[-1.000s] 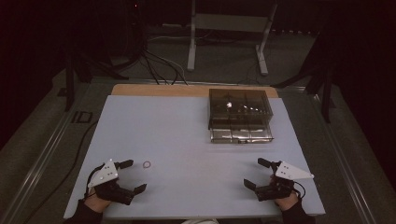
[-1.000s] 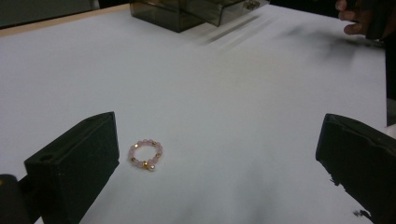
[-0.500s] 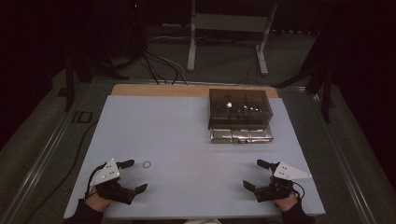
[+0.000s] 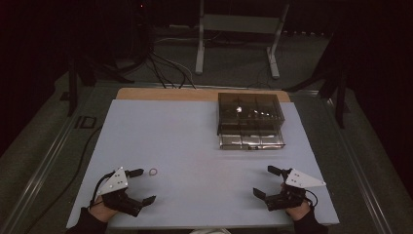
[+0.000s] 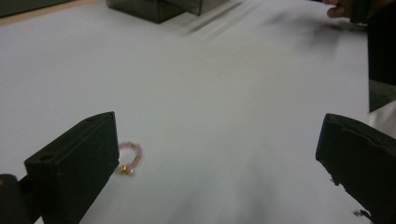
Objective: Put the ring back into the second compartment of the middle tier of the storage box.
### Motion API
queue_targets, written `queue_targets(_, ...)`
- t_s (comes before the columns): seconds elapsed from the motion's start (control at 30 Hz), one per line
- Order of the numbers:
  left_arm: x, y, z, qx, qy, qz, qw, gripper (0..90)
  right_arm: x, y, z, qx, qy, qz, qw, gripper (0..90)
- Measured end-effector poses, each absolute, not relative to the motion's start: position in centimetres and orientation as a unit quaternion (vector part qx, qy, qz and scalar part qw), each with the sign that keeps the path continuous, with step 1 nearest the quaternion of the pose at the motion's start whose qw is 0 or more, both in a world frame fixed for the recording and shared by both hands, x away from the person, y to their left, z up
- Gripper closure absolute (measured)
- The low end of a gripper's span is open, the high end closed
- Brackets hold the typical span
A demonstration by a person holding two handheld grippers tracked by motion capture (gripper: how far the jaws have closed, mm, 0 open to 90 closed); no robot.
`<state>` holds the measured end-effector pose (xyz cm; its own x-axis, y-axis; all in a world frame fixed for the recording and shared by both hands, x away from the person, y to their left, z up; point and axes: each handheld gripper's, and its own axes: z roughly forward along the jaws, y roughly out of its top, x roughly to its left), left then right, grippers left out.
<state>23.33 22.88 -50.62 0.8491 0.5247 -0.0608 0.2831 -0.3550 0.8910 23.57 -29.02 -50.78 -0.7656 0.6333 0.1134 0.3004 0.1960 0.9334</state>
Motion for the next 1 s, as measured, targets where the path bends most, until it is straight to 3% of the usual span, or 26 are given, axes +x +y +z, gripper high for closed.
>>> queue_targets(0.53,23.7,21.4,-48.8,0.812,0.223,0.11,0.528,0.8,23.5,-29.1,-50.8,0.312,0.754,0.56,0.143,0.0)
queue_targets(1.0,24.5,22.0,-47.0,0.781,0.245,0.136,0.559,0.9,23.4,-29.1,-50.7,0.312,0.753,0.562,0.143,0.0)
